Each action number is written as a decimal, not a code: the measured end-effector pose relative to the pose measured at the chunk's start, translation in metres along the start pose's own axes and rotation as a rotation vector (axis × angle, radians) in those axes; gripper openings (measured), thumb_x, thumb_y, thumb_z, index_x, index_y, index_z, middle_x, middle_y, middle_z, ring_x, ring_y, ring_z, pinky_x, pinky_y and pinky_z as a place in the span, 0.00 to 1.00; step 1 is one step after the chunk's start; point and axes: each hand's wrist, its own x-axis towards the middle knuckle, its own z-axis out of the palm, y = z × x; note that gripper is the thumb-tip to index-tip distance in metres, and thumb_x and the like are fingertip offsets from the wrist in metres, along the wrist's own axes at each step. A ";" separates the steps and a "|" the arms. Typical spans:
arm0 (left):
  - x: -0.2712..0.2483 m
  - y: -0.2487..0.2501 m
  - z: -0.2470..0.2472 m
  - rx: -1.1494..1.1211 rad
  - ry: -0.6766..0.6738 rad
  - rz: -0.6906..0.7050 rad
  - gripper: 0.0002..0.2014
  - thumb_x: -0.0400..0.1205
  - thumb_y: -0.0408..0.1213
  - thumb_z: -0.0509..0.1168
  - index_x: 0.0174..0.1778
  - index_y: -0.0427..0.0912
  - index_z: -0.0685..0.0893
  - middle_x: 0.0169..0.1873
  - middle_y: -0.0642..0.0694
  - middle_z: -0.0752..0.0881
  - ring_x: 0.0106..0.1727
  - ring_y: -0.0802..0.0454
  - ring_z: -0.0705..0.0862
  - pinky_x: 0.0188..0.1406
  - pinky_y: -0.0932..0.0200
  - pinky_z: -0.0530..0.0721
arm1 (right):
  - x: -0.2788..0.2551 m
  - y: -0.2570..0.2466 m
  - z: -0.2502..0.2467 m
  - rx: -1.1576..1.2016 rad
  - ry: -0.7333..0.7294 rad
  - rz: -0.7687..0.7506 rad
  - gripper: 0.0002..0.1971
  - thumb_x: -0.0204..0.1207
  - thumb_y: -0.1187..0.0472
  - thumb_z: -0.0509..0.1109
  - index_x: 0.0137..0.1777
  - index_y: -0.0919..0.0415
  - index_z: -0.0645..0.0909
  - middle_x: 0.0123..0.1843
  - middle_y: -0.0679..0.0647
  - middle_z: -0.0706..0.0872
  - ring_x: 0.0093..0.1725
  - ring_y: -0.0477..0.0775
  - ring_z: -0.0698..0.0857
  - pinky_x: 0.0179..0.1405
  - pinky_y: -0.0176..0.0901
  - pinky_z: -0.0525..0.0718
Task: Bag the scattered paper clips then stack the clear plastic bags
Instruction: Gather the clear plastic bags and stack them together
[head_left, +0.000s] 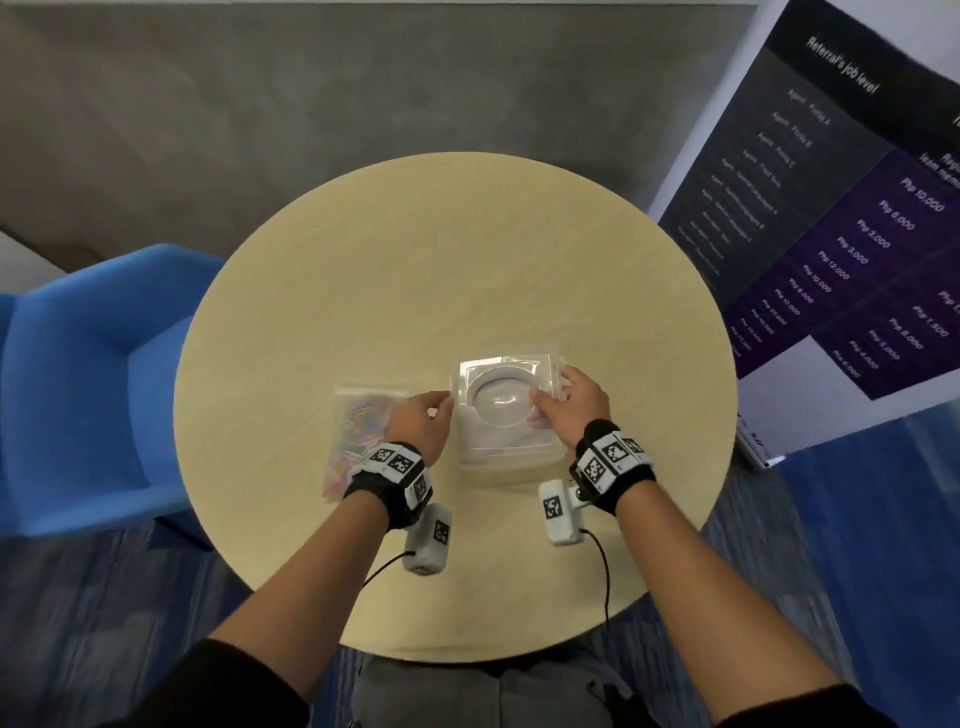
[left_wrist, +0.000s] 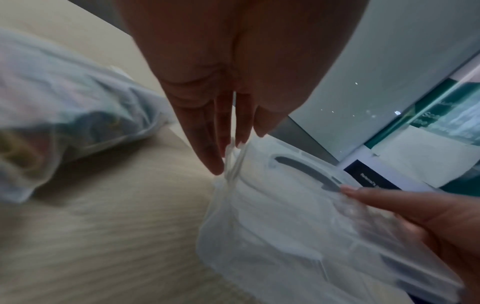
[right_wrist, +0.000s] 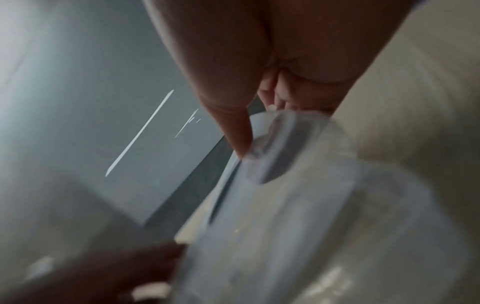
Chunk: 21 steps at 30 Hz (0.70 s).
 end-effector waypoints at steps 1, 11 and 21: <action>-0.002 -0.002 0.002 0.019 -0.009 0.003 0.20 0.83 0.51 0.63 0.67 0.47 0.84 0.56 0.46 0.90 0.50 0.47 0.90 0.59 0.45 0.87 | 0.000 0.001 0.001 -0.027 0.005 -0.028 0.16 0.75 0.59 0.76 0.60 0.62 0.81 0.46 0.63 0.90 0.38 0.56 0.90 0.39 0.45 0.91; -0.014 -0.001 0.006 -0.033 -0.044 0.002 0.25 0.77 0.36 0.74 0.71 0.39 0.80 0.62 0.40 0.86 0.47 0.49 0.89 0.55 0.56 0.85 | 0.003 0.018 -0.005 -0.792 -0.059 -0.083 0.25 0.85 0.59 0.52 0.82 0.60 0.58 0.71 0.58 0.62 0.63 0.61 0.72 0.60 0.51 0.77; -0.021 0.007 0.008 -0.303 0.075 -0.204 0.34 0.71 0.33 0.79 0.73 0.46 0.75 0.52 0.45 0.89 0.52 0.50 0.87 0.48 0.60 0.81 | 0.009 0.036 -0.022 -0.298 0.142 -0.072 0.19 0.71 0.46 0.76 0.60 0.52 0.84 0.44 0.51 0.88 0.42 0.54 0.89 0.53 0.49 0.88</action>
